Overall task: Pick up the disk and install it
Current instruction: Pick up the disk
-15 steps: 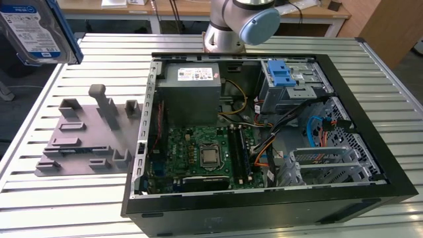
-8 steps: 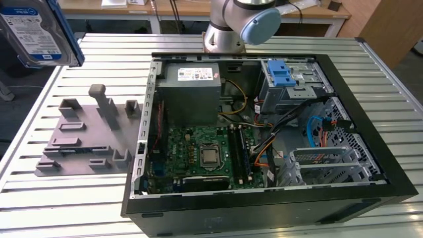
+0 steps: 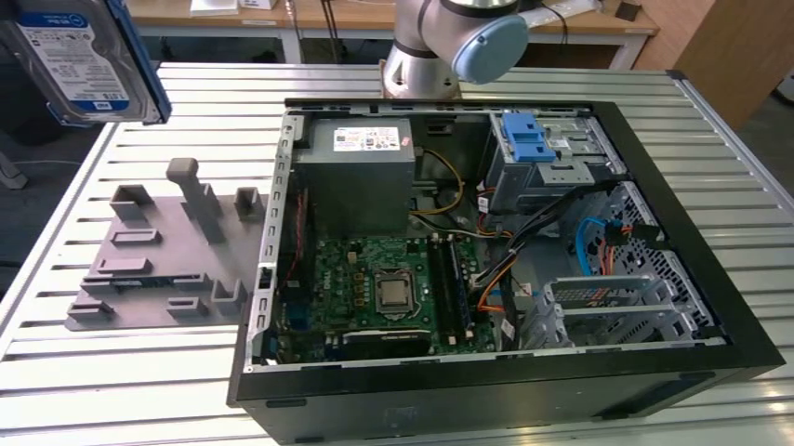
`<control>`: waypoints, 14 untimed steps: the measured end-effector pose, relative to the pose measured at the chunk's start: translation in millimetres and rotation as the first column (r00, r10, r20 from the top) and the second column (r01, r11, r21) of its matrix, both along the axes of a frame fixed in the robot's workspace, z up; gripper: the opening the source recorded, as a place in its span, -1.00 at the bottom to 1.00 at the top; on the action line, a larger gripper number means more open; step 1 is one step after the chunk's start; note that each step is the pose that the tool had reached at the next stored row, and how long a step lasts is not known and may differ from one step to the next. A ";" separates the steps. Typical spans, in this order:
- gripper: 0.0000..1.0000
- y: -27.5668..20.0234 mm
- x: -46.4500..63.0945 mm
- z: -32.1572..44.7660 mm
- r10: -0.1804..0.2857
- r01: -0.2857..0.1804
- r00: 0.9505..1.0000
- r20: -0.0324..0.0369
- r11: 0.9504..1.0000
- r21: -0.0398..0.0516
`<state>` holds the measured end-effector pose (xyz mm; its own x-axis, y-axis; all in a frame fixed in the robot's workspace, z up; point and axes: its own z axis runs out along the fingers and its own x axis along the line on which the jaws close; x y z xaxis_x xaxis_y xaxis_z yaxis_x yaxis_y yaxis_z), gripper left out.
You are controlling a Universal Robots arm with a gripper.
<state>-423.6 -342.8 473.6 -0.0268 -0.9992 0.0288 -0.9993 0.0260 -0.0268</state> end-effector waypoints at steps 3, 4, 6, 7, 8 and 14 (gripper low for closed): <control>-0.27 0.0 1.6 5.1 0.000 0.000 1.000 0.000 1.000 0.000; -0.27 0.0 2.0 6.8 0.000 0.000 1.000 0.000 1.000 0.000; -0.27 0.0 2.6 9.5 0.000 0.000 1.000 0.000 1.000 0.000; -0.27 0.0 2.9 9.8 0.000 0.000 1.000 0.000 1.000 0.000; -0.27 -0.1 3.0 9.8 0.000 0.000 1.000 0.000 1.000 0.000; -0.27 -4.8 3.2 9.9 0.000 0.000 1.000 0.000 1.000 0.000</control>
<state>-420.4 -347.6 483.5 -0.0268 -0.9992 0.0286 -0.9993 0.0260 -0.0270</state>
